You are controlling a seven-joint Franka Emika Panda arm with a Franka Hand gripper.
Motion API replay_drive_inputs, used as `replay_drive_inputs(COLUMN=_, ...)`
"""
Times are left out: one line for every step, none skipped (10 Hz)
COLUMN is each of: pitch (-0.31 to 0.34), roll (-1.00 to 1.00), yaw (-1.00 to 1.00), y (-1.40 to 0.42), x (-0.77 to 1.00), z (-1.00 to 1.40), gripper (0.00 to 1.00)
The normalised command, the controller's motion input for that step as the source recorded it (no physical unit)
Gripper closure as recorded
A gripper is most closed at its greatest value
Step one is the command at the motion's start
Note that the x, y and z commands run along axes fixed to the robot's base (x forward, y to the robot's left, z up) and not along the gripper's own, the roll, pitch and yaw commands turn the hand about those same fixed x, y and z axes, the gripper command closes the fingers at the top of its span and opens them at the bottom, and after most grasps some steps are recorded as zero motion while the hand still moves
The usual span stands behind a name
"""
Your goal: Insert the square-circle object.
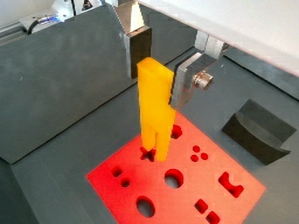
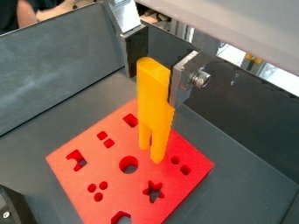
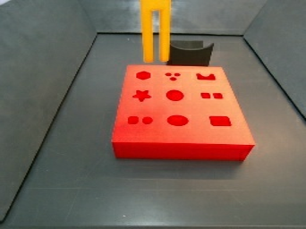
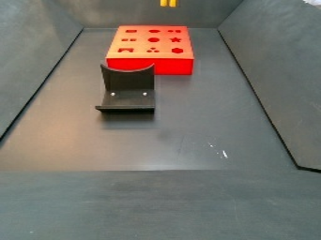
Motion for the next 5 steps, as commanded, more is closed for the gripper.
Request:
replay_drive_inputs(pitch=0.0, roll=0.0, yaw=0.0, y=-0.25, x=0.04, z=-0.13, gripper=1.0)
replay_drive_inputs(pitch=0.0, roll=0.05, yaw=0.0, y=-0.51, x=0.23, z=-0.29, gripper=1.0)
replay_drive_inputs(pitch=0.0, roll=0.01, yaw=0.0, y=-0.43, x=0.26, z=-0.43, gripper=1.0)
replay_drive_inputs(pitch=-0.036, roll=0.01, yaw=0.0, y=-0.31, x=0.1, z=-0.61, gripper=1.0)
replay_drive_inputs(pitch=-0.016, roll=0.02, yaw=0.0, y=-0.17, x=0.0, z=-0.44, gripper=1.0)
